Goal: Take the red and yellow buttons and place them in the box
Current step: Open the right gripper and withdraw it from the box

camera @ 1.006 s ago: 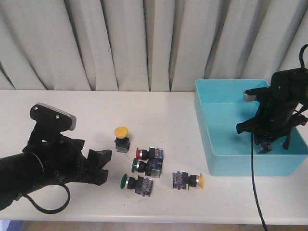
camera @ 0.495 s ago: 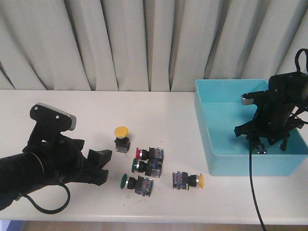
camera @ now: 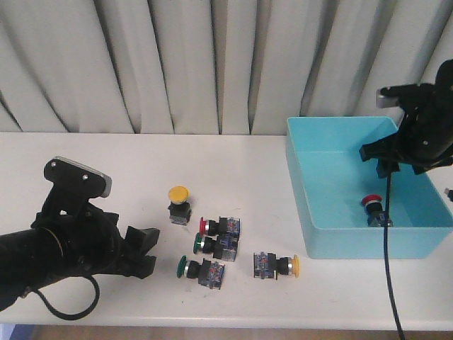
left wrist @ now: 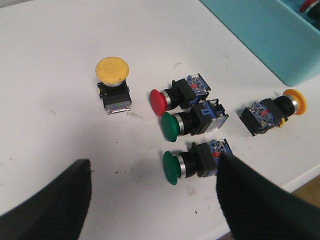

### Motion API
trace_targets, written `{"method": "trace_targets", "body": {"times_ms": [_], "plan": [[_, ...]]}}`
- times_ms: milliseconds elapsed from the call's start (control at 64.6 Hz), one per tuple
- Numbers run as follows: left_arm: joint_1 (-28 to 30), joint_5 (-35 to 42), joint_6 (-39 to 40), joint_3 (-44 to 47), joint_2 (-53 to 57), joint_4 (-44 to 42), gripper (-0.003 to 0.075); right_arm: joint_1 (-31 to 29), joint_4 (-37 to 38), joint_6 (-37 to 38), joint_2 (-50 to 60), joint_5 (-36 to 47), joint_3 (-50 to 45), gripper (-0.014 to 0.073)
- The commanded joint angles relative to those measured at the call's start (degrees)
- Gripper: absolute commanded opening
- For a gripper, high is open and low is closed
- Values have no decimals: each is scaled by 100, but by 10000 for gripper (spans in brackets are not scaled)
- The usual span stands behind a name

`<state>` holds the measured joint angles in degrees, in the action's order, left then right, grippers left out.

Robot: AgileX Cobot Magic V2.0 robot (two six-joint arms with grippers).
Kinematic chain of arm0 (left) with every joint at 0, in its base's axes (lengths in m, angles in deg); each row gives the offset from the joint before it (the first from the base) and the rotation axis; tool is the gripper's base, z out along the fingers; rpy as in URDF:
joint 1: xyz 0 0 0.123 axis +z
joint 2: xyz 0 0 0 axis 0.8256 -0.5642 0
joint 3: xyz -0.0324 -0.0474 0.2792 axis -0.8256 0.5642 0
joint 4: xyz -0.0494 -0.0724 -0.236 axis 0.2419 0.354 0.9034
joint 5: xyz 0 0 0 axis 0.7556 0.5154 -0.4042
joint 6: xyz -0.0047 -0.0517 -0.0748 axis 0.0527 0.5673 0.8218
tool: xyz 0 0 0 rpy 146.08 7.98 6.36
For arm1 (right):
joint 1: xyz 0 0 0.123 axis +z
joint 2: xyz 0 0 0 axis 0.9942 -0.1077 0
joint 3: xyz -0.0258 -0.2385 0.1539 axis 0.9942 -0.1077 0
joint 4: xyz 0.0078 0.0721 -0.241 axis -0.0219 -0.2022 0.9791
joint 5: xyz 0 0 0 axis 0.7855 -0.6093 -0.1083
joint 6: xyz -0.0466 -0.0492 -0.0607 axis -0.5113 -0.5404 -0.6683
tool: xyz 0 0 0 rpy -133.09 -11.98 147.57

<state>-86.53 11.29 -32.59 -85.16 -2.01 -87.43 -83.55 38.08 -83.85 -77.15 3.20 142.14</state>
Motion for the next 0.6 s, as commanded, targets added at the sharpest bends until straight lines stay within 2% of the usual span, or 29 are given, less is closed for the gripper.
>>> {"method": "trace_targets", "body": {"times_ms": [0,155,248,449,588], "plan": [[-25,231,-44,-154,149,-110,524,277,-85,-232,863,-146,139,435],[-25,90,-122,-154,149,-291,524,843,-77,-149,1617,-556,132,408],[-25,-61,-128,-154,149,-291,524,1182,-77,-69,2095,-521,-199,391],[-25,-468,-128,-154,149,-284,524,1675,-99,224,3387,340,-1926,366],[-25,-559,-128,-154,149,-284,524,1787,-205,224,4336,796,-2975,365]]}}
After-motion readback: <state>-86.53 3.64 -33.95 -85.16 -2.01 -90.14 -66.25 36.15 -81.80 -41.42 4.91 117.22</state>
